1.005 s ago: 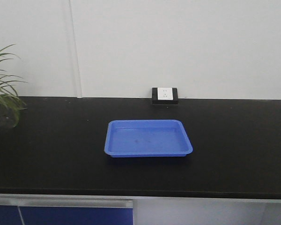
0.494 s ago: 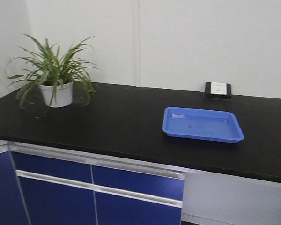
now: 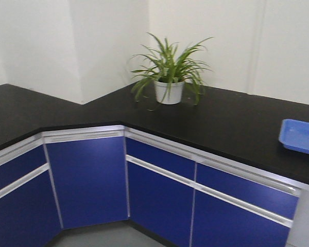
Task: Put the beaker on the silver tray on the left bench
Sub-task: 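Hold the beaker in the right gripper while driving to the other bench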
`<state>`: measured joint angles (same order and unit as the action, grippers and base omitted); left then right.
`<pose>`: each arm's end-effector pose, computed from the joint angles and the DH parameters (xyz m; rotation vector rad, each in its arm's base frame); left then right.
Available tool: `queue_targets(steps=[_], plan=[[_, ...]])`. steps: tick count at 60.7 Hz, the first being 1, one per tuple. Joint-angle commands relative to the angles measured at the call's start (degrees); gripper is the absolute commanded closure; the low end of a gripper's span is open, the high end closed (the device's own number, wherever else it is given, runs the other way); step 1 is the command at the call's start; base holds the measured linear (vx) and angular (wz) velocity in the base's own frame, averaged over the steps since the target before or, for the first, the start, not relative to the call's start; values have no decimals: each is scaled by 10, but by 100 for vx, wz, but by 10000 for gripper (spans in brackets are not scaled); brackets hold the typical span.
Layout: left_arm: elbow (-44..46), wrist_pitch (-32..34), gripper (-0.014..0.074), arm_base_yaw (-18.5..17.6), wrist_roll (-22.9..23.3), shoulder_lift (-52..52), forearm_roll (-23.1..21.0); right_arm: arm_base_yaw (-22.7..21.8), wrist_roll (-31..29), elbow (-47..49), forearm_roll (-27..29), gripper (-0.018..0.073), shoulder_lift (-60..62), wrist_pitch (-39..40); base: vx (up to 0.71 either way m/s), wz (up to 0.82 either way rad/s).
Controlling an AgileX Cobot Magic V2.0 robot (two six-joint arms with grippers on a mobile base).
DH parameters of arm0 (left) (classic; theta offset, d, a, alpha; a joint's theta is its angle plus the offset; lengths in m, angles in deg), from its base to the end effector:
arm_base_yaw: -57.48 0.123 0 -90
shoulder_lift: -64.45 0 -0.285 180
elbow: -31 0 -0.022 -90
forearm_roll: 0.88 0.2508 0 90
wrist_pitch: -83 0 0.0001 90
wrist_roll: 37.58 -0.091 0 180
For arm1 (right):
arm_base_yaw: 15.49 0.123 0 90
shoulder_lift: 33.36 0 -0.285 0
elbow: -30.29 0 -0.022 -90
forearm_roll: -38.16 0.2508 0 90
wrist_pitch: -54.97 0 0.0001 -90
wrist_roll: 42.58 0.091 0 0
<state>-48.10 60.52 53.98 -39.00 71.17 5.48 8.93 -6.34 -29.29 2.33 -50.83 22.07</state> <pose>0.0520 0.0007 0.1681 0.1489 1.8827 0.0853 0.0585 -0.0053 0.2642 -0.0801 1.8130 0.0685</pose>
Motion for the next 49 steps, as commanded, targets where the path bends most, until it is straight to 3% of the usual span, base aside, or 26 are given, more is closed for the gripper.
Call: queue_targets(steps=[1, 49], plan=[[-11, 47, 595, -2, 1, -5, 1, -1, 1, 16, -19, 571, -6, 37, -22, 72], [-11, 47, 595, -2, 1, -5, 1, -1, 1, 16, -19, 571, -6, 37, -18, 65]])
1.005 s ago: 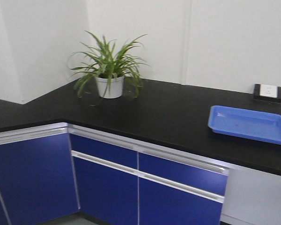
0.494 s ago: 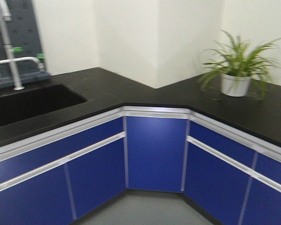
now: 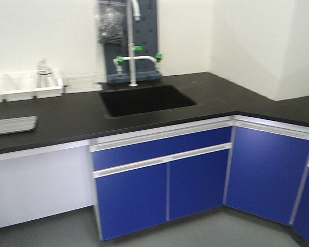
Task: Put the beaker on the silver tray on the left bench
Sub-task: 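Hold the beaker in the right gripper while driving to the other bench, then approach the silver tray and bring the held beaker above it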
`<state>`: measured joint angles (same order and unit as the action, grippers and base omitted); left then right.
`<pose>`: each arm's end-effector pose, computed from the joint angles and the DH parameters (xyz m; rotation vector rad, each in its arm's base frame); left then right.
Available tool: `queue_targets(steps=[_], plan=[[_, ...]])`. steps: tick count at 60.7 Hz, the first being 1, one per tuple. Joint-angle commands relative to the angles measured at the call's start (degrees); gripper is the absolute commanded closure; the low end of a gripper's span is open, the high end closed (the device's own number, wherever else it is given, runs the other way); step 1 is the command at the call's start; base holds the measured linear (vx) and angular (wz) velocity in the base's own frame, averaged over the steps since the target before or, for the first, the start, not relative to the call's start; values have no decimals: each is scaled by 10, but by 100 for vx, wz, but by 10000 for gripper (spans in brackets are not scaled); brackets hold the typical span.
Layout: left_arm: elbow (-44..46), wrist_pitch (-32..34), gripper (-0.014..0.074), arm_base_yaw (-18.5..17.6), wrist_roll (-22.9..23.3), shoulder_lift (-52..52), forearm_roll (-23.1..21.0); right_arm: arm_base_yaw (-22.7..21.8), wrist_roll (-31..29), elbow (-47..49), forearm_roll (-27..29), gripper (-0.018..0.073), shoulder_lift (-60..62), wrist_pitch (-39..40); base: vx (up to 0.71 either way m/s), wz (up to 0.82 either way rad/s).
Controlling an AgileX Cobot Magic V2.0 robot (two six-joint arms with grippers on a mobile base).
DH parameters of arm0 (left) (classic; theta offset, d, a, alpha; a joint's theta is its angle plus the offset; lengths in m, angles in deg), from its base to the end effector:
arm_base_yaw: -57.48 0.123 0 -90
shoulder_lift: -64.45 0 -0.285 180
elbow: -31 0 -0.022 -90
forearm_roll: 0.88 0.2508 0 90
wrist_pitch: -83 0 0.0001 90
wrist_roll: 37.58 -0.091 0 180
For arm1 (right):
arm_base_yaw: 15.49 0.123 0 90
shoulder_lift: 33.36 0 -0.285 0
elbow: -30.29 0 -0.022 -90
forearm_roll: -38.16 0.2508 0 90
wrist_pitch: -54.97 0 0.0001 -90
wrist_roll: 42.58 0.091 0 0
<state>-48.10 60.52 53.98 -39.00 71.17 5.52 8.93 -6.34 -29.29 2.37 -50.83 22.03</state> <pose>0.0520 0.0007 0.1681 0.1493 1.8827 0.0860 0.0584 -0.0053 0.2641 -0.0795 1.8138 0.0688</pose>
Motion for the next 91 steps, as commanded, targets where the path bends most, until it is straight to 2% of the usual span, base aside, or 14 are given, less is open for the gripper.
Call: queue_targets(steps=[1, 48, 91], plan=[[-11, 47, 595, -2, 1, -5, 1, -1, 1, 16, -20, 571, -6, 38, -10, 60], [-11, 47, 595, -2, 1, -5, 1, 0, 1, 16, -20, 571, -6, 37, 8, 52], [-11, 47, 595, -2, 1, -5, 1, 0, 1, 16, -20, 571, -6, 37, 34, 11]])
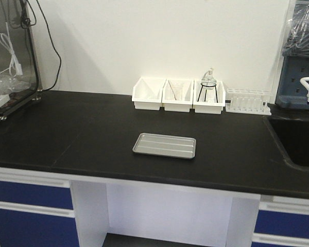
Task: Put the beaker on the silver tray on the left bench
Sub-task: 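Approach the silver tray and bring the held beaker above it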
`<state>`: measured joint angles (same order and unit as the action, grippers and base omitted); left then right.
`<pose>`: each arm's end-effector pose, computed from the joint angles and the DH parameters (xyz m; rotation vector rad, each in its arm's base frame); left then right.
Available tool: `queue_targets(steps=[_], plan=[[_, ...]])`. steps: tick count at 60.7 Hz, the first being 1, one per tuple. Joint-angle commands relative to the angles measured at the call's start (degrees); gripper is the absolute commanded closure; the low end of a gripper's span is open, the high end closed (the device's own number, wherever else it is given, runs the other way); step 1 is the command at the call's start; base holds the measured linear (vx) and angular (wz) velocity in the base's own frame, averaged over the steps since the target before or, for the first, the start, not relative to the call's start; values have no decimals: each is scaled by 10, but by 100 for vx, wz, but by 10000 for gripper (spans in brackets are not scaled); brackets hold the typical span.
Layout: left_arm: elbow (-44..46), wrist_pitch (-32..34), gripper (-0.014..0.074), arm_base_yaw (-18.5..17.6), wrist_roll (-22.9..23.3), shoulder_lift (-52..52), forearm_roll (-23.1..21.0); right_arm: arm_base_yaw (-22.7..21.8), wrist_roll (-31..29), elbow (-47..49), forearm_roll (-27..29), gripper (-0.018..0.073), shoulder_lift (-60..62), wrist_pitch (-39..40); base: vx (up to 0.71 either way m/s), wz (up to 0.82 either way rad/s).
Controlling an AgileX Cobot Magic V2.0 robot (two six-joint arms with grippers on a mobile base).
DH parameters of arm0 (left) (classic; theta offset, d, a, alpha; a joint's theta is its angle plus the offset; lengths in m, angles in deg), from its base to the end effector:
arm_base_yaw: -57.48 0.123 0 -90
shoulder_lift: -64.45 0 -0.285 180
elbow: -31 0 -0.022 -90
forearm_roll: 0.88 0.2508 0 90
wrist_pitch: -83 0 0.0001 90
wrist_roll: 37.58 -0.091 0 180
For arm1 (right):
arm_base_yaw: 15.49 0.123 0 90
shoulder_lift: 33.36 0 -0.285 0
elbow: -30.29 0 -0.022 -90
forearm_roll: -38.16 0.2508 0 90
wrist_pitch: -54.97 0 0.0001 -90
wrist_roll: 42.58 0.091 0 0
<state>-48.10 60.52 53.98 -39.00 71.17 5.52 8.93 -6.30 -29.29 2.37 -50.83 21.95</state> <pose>0.0520 0.0007 0.1681 0.1493 1.8827 0.0860 0.0584 -0.0054 0.2640 -0.0783 1.8150 0.0685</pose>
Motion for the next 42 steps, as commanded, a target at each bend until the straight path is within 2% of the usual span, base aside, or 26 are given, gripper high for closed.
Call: queue_targets(steps=[1, 42], plan=[[-11, 47, 595, -2, 1, -5, 1, 0, 0, 16, -20, 571, -6, 38, 42, -3], [-11, 47, 595, -2, 1, -5, 1, 0, 0, 16, -20, 571, -6, 38, 44, -10]])
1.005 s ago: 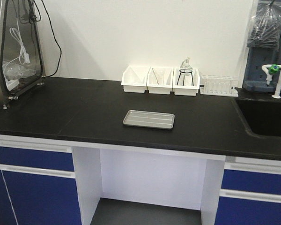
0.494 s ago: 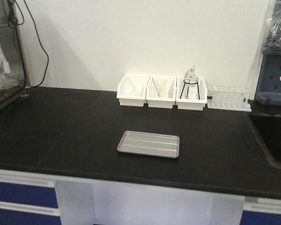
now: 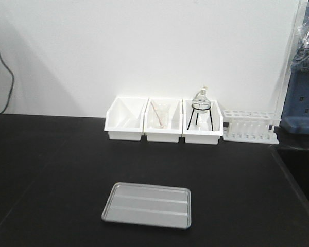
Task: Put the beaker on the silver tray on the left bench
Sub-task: 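Approach the silver tray and bring the held beaker above it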
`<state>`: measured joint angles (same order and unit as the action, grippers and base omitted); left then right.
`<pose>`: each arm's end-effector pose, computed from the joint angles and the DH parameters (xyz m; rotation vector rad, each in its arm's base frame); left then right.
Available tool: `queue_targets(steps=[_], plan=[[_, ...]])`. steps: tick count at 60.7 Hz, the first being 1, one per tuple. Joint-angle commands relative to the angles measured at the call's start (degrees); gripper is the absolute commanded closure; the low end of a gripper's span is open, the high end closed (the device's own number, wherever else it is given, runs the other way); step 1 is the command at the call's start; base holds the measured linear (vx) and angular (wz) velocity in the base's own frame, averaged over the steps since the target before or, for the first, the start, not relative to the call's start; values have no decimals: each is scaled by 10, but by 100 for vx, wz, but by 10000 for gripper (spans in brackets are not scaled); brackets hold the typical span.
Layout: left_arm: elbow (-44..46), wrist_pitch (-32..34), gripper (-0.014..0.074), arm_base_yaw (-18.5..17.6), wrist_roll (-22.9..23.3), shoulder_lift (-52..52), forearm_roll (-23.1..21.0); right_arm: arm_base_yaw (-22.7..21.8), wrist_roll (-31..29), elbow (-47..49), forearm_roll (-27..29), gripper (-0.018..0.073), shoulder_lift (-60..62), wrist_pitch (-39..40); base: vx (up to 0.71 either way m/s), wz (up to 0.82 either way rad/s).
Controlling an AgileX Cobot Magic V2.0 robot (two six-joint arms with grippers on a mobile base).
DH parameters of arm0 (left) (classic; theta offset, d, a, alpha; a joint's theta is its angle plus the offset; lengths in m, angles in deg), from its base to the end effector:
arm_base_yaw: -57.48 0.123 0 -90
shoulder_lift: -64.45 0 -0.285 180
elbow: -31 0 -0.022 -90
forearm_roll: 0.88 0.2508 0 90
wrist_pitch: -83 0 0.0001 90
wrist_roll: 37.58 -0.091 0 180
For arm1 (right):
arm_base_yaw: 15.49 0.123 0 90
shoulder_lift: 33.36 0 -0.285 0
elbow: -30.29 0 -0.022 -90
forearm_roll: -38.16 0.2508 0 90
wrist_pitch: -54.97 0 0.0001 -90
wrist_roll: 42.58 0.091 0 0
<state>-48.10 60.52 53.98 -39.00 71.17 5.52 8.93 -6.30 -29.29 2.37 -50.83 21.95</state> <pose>0.0520 0.0007 0.1681 0.1493 1.8827 0.0860 0.0584 -0.0054 0.2640 -0.0783 1.8150 0.0685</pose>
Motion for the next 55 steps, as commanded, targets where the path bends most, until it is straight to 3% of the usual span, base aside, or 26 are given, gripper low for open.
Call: queue_targets(steps=[1, 28, 55], plan=[[-11, 47, 595, -2, 1, -5, 1, 0, 0, 16, -20, 571, -6, 38, 43, -17], [-11, 47, 595, -2, 1, -5, 1, 0, 0, 16, -20, 571, -6, 38, 35, -16], [-11, 47, 595, -2, 1, -5, 1, 0, 0, 16, -20, 571, -6, 38, 15, -9]])
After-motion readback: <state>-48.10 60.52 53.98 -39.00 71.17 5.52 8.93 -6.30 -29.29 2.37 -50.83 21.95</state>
